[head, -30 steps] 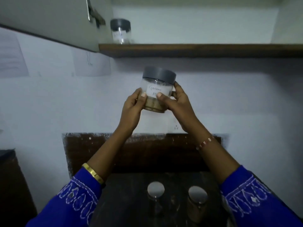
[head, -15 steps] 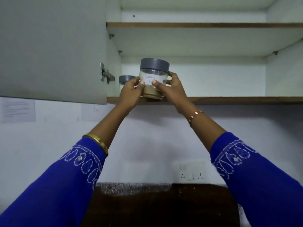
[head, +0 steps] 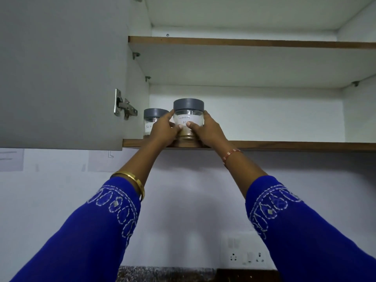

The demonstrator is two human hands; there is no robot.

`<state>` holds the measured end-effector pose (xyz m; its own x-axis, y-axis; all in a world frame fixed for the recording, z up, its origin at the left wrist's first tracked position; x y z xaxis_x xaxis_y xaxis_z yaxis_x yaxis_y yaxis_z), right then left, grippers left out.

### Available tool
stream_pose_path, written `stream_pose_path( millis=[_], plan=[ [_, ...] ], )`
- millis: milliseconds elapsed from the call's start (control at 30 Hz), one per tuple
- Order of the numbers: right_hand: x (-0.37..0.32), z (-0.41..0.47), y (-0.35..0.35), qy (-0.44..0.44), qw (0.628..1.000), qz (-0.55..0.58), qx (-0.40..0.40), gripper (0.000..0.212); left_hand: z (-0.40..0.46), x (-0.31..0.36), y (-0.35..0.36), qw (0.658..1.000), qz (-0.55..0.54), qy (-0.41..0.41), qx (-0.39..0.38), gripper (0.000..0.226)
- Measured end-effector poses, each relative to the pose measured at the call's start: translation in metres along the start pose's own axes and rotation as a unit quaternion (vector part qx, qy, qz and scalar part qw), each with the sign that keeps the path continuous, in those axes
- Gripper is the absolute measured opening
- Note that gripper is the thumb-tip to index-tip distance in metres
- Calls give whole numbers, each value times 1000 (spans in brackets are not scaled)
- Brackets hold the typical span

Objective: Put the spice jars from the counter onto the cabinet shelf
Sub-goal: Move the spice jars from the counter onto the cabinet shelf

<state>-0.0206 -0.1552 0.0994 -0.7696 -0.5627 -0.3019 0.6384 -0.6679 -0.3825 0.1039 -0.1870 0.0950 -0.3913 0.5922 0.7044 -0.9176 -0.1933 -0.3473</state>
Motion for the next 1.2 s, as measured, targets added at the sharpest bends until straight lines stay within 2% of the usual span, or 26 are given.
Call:
stream_pose_path(
  millis=[167, 267, 333, 533, 667, 733, 767, 800, 867, 967, 1033, 1200],
  plan=[
    [15, 13, 7, 18, 986, -164, -37, 35, 21, -4, 15, 986, 166, -18, -2, 55],
    [20, 18, 11, 19, 980, -196, -34, 33, 31, 2, 15, 968, 245, -32, -39, 53],
    [24, 25, 14, 43, 978, -198, -59, 33, 37, 2, 16, 957, 280, -46, -61, 53],
    [32, 45, 15, 82, 952, -222, -192, 34, 50, 2, 23, 941, 319, -67, -93, 50],
    [35, 52, 18, 95, 938, -227, -246, 35, 55, -1, 22, 933, 331, -69, -121, 46],
    [62, 66, 27, 92, 928, -237, -274, 29, 57, -2, 23, 930, 337, -70, -126, 44],
    [101, 89, 35, 108, 920, -254, -278, 26, 58, -2, 24, 931, 337, -73, -124, 42],
    [135, 106, 43, 112, 920, -260, -272, 30, 58, -2, 25, 932, 334, -75, -118, 41],
    [138, 103, 41, 104, 932, -243, -246, 29, 57, -3, 27, 943, 307, -80, -97, 40],
    [47, 49, 18, 57, 970, -187, -145, 32, 53, -6, 27, 971, 226, -71, -14, 39],
    [38, 43, 12, 18, 983, -172, -59, 33, 46, -7, 27, 980, 195, -31, 35, 38],
    [25, 3, 14, -62, 965, -247, -61, 32, 1, -14, 35, 962, 232, 106, 93, 35]
  ],
)
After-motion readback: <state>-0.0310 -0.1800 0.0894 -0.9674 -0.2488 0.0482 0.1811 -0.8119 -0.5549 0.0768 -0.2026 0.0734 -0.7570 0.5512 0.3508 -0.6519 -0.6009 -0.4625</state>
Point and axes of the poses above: each hand's wrist, its own z-axis towards the middle knuckle, its own y-axis out of the palm, x = y × z, the point moved 2 cm from there along z, towards the middle knuckle, and after that the axes turned 15 degrees about -y, right-handed, at the moved point
